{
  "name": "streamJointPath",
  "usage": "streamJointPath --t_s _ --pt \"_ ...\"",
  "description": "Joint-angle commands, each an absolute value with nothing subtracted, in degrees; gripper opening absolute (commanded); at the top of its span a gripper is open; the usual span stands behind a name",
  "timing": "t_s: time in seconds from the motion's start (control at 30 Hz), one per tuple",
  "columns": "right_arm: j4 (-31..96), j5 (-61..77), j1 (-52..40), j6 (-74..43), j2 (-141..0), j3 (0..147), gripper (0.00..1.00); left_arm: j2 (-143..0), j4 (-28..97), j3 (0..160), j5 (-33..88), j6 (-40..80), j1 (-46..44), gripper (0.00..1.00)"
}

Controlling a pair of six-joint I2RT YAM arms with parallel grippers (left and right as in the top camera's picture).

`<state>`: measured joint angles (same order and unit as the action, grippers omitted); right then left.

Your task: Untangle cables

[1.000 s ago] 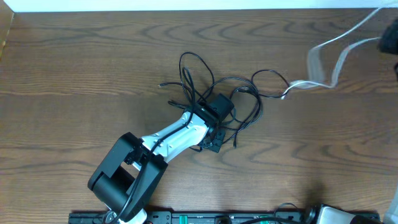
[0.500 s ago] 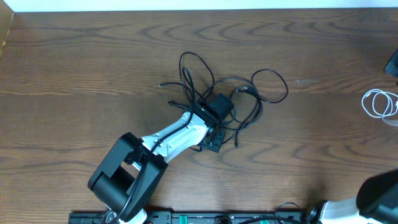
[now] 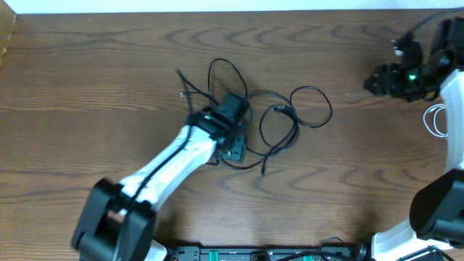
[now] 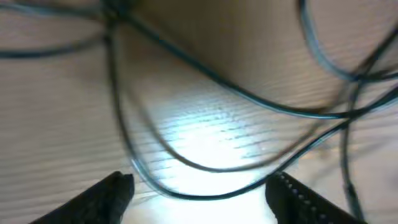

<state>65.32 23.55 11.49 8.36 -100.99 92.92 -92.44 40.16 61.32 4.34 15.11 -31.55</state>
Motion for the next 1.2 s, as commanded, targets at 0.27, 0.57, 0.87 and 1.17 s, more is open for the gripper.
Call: streamJointPath --t_s 0.27,0.57,0.87,1.17 --pt "50.65 11.57 -16.36 2.13 -101.38 74.37 0.50 -82.74 44.60 62.81 3.99 15.31 -27.55 0.81" --pt "29.93 0.21 -20.64 -11.55 -101.38 61.58 0.42 -82.74 44.62 62.78 4.01 15.33 -27.55 0.81" --pt "23.46 2.07 -22.72 -7.44 -101.38 57.17 0.41 -82.74 44.64 62.74 4.01 15.33 -27.55 0.81" --pt "23.86 0.82 -22.72 -7.73 -101.38 57.04 0.09 -82.74 44.80 62.74 4.01 15.31 -27.55 0.81"
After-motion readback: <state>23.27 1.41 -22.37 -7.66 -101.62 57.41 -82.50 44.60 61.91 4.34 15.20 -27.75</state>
